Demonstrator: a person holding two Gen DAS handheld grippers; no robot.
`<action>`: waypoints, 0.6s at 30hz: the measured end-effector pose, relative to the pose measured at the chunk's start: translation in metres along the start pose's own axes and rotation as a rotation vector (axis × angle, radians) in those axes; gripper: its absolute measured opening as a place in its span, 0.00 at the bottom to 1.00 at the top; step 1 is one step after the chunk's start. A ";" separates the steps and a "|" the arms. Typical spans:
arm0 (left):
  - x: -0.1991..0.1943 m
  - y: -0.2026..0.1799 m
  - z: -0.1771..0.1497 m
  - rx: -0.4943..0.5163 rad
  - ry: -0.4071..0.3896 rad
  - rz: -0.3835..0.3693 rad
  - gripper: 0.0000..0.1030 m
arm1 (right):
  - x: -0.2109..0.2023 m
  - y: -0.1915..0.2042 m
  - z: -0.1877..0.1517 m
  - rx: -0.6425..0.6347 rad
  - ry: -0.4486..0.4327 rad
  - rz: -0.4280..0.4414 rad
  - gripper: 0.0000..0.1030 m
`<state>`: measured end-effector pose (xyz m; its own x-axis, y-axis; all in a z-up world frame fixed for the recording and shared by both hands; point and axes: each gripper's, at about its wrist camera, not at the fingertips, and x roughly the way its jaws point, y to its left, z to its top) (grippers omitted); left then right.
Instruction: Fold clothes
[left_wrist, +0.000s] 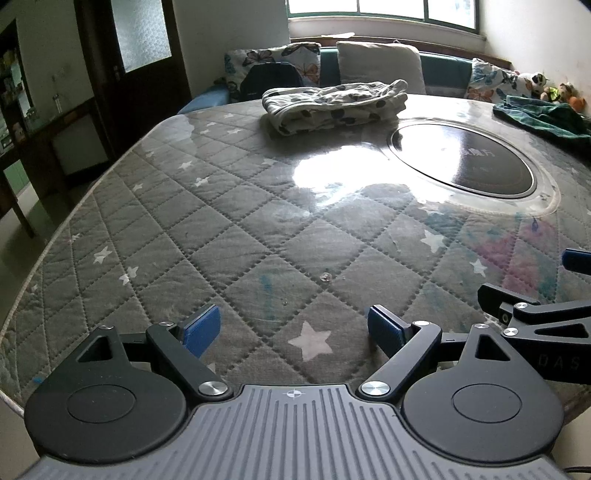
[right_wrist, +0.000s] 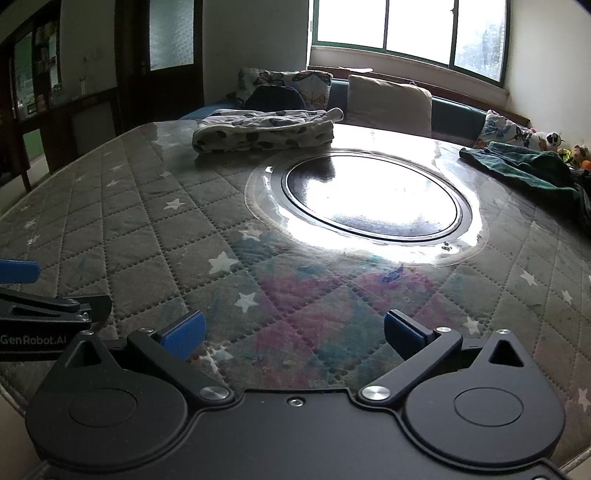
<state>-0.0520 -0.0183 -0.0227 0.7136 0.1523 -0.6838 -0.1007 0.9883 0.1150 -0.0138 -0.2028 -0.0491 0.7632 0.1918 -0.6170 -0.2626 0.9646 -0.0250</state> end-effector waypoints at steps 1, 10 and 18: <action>-0.001 0.000 0.000 0.001 0.000 0.000 0.85 | 0.000 0.000 0.000 0.000 0.000 0.001 1.00; 0.002 0.000 0.003 -0.004 0.002 -0.003 0.85 | 0.002 -0.001 0.001 0.000 0.002 -0.001 1.00; 0.006 0.004 0.002 -0.006 -0.001 -0.003 0.85 | 0.002 -0.002 0.001 0.001 0.003 -0.001 1.00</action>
<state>-0.0467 -0.0133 -0.0255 0.7143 0.1493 -0.6837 -0.1025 0.9888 0.1089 -0.0108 -0.2046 -0.0493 0.7619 0.1900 -0.6193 -0.2608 0.9651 -0.0248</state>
